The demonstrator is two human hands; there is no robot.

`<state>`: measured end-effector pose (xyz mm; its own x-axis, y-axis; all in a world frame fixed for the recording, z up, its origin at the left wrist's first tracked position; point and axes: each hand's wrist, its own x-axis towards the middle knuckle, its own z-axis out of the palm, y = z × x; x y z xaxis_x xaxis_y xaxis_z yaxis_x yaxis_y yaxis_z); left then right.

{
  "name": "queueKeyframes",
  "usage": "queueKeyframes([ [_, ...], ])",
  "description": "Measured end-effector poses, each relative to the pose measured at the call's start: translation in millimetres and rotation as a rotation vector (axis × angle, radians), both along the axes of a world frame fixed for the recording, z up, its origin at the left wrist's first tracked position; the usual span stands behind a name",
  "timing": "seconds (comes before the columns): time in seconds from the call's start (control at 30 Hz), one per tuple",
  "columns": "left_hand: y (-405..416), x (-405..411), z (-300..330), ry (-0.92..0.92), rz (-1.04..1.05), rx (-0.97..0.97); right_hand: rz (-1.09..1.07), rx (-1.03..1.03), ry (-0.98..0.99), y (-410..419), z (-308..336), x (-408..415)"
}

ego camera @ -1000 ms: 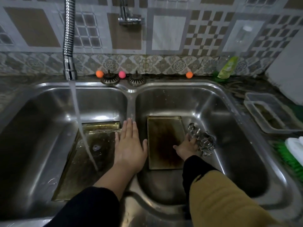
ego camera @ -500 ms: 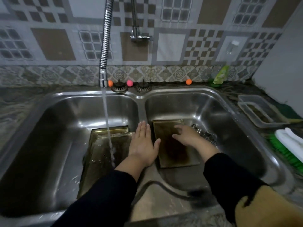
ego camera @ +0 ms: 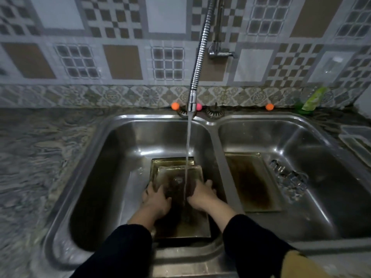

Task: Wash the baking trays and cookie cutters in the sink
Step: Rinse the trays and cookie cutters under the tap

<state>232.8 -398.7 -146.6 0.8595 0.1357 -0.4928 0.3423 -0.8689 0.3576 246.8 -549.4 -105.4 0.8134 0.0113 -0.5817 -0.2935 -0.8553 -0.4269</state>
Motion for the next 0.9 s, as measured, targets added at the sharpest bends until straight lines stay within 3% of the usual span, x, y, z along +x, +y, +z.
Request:
queueKeyframes([
  [0.17,7,4,-13,0.064,-0.043,-0.036,-0.193,0.046,0.086,4,-54,30],
  [0.33,4,3,-10,0.114,-0.066,-0.017,-0.267,-0.047,-0.134,13,-32,17],
  [0.43,-4,2,-12,0.203,-0.114,-0.029,-0.366,0.167,-0.257,15,-17,15],
  [0.57,-18,-1,0,0.231,-0.105,-0.116,-0.439,0.480,-0.102,20,1,4],
  [0.63,-26,-3,9,0.192,-0.109,-0.194,-0.457,0.563,-0.089,23,6,-1],
  [0.73,-34,-3,15,0.078,-0.107,-0.249,-0.443,0.576,-0.228,21,11,-4],
  [0.9,-50,5,35,-0.260,-0.159,-0.298,-0.319,0.582,-0.435,1,21,-11],
])
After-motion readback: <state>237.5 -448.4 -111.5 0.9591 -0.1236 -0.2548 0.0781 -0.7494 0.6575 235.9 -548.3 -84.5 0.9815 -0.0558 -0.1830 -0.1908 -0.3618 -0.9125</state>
